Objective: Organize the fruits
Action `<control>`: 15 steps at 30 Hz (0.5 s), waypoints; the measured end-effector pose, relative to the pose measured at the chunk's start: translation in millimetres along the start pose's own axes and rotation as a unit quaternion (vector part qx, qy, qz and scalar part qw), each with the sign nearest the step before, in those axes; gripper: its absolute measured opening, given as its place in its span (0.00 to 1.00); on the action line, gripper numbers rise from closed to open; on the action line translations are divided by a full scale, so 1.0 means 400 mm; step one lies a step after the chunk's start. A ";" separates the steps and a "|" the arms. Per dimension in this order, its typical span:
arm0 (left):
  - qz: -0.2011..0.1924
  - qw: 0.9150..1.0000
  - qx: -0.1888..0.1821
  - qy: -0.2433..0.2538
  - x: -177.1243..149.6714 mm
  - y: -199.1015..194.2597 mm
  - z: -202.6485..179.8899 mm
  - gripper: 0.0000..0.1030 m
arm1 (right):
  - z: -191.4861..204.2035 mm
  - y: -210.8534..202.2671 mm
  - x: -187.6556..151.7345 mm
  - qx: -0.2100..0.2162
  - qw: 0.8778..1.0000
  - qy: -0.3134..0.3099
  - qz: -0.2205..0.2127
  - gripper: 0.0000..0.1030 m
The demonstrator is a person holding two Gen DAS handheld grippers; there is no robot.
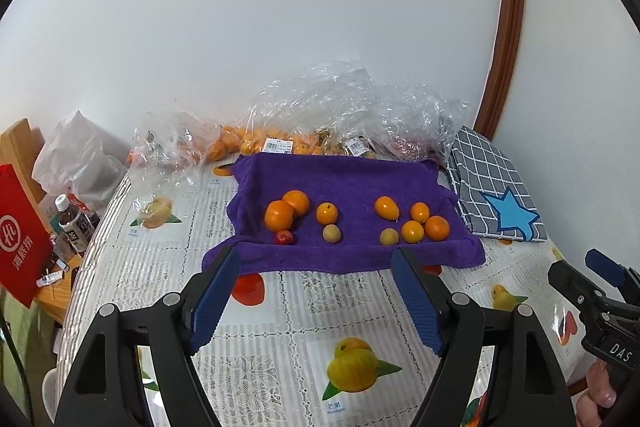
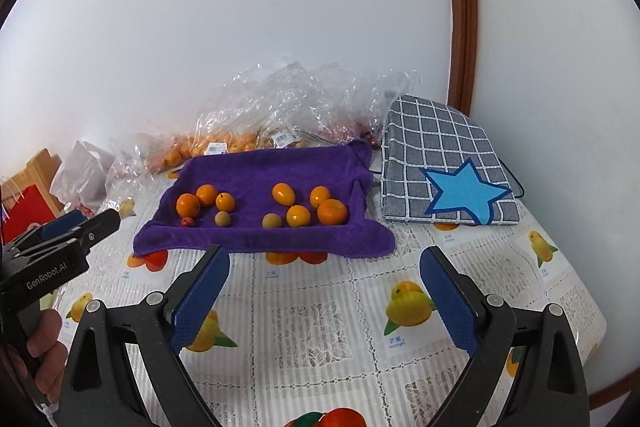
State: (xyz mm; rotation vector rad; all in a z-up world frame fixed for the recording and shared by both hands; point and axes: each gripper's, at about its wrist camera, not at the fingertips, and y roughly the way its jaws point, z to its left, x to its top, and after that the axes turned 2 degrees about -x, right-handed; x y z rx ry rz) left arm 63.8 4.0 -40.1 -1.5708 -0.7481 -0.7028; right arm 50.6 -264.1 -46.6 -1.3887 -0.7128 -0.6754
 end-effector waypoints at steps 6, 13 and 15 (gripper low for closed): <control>0.001 1.000 0.002 -0.001 -0.003 -0.001 -0.001 0.75 | -0.006 -0.005 -0.002 -0.002 1.000 0.005 0.001 0.92; -0.001 1.000 0.003 -0.002 -0.003 -0.007 0.000 0.75 | -0.011 -0.013 -0.001 -0.003 1.000 0.009 -0.001 0.92; -0.002 1.000 0.003 0.000 -0.003 -0.008 0.000 0.75 | -0.012 -0.014 0.000 -0.003 1.000 0.010 -0.001 0.92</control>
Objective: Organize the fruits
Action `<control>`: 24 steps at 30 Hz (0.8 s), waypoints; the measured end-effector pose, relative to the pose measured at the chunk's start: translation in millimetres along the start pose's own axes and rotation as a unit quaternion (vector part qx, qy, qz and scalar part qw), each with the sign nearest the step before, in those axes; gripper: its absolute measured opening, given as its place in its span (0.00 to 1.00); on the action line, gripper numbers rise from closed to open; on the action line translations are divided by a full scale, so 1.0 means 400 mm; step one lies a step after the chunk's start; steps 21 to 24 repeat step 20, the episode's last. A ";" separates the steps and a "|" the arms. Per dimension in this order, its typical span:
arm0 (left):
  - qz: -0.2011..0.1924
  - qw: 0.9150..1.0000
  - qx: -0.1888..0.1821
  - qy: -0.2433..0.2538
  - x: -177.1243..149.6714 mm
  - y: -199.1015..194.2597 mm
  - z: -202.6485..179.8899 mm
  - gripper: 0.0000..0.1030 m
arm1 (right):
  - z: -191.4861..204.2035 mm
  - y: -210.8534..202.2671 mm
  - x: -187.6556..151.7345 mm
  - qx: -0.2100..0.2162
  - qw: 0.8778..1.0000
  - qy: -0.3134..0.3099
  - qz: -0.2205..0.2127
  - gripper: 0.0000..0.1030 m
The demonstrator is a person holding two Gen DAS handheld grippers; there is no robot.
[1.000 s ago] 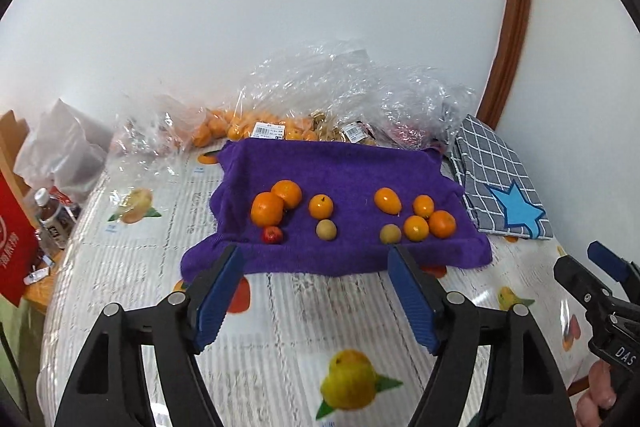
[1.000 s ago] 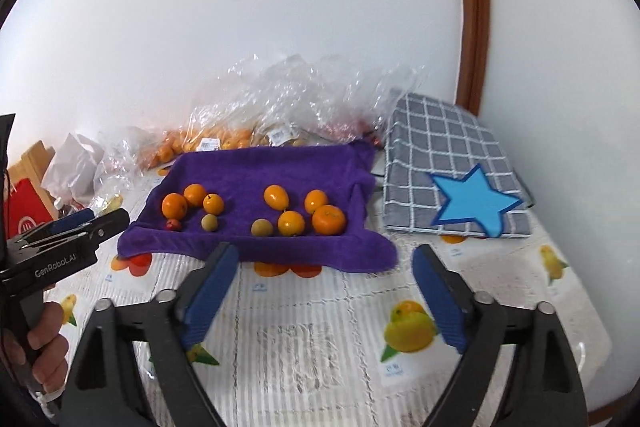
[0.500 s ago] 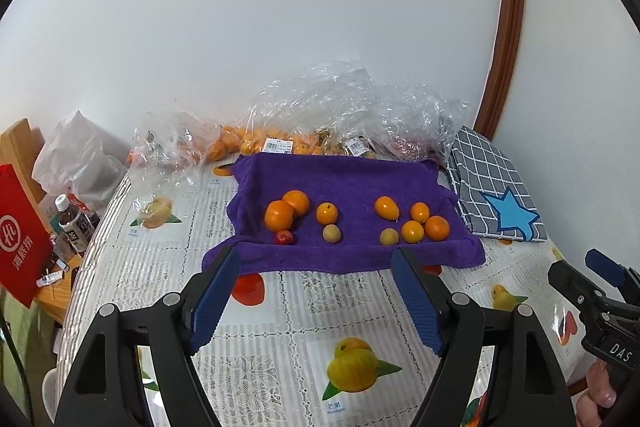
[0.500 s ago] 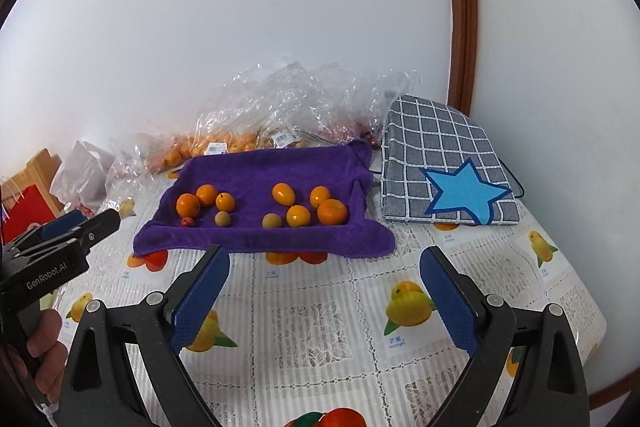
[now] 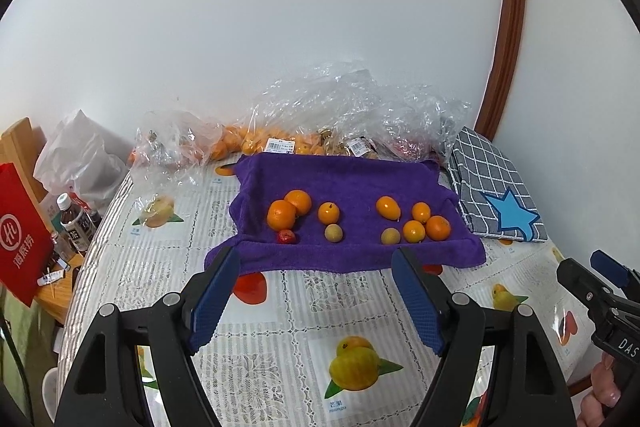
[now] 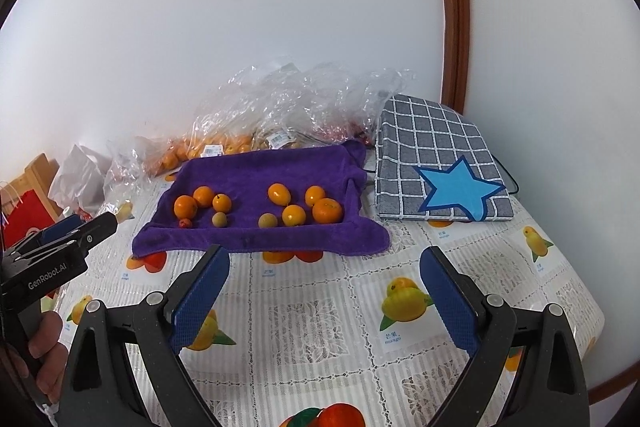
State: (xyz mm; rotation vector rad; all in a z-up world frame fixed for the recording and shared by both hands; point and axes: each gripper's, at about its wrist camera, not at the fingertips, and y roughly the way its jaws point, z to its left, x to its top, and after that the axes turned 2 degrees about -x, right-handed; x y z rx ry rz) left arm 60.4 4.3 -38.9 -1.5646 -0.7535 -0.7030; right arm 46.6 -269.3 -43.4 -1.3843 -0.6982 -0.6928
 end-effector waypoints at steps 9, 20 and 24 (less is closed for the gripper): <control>-0.002 1.000 0.000 0.001 0.002 -0.005 -0.001 0.75 | -0.002 -0.007 0.003 0.001 1.000 0.003 -0.001 0.92; -0.006 1.000 -0.002 0.001 0.004 -0.012 -0.001 0.75 | -0.004 -0.007 0.004 0.002 1.000 0.002 -0.002 0.92; -0.006 1.000 -0.002 0.001 0.004 -0.012 -0.001 0.75 | -0.004 -0.007 0.004 0.002 1.000 0.002 -0.002 0.92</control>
